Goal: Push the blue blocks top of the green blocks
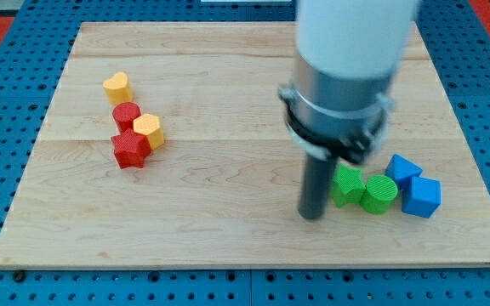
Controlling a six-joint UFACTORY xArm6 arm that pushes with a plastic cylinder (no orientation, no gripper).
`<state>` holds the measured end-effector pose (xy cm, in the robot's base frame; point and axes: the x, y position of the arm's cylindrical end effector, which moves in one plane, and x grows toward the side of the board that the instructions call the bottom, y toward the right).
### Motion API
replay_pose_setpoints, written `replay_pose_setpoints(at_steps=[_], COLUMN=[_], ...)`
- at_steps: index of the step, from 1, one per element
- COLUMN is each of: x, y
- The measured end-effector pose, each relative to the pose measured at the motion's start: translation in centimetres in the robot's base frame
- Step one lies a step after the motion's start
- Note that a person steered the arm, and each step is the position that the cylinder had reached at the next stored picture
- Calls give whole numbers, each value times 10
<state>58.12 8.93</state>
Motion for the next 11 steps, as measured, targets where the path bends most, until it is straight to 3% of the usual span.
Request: replay_pose_setpoints(at_steps=[1, 2, 3, 5, 7, 8, 9, 11], x=[22, 11, -20, -73, -3, -28, -70, -136], y=[65, 119, 119, 67, 117, 149, 107, 80])
